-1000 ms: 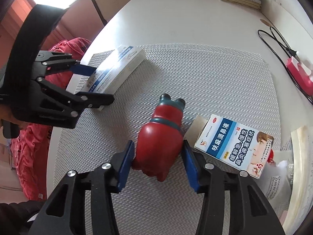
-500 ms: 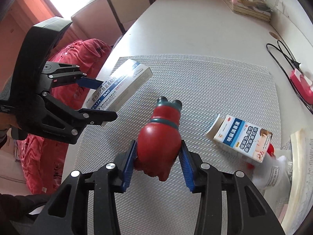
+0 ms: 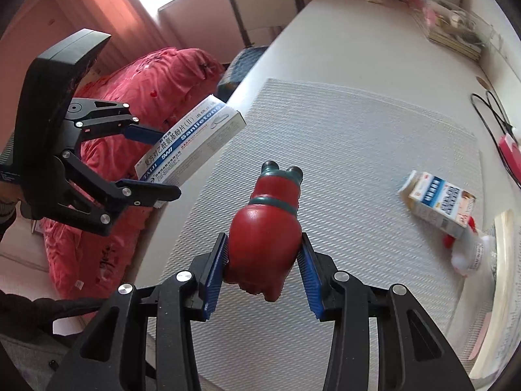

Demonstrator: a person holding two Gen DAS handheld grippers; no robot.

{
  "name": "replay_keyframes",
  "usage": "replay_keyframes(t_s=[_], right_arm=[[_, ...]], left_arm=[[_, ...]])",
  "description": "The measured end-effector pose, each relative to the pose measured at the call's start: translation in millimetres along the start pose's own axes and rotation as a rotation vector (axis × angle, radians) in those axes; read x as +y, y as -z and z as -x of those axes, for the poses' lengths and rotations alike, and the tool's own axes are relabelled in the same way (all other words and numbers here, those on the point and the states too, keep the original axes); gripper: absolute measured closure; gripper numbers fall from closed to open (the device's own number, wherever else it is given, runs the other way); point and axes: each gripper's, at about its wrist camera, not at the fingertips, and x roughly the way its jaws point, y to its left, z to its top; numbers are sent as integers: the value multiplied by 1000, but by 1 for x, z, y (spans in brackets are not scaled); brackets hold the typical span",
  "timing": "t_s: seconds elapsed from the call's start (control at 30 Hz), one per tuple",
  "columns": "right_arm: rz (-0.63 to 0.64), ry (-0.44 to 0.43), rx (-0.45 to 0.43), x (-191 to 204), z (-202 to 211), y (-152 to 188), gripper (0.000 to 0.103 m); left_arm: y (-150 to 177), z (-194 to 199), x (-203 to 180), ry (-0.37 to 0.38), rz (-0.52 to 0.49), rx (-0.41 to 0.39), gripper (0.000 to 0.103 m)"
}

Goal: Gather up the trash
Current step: 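Carry the Sanlietong box and red toy over the orange bucket with both tools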

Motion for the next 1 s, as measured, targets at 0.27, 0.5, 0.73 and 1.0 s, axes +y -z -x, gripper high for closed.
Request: replay_keyframes(t_s=[0.27, 0.5, 0.73, 1.0], right_arm=[[161, -84, 56, 70, -33, -28, 60], [286, -155, 105, 143, -71, -60, 60], [386, -211, 181, 226, -147, -92, 60], [403, -207, 266, 288, -228, -107, 60]], left_arm=[[59, 11, 22, -45, 145, 3, 36], [127, 21, 66, -84, 304, 31, 36], [187, 7, 117, -89, 453, 69, 36], [233, -40, 174, -46, 563, 104, 36]])
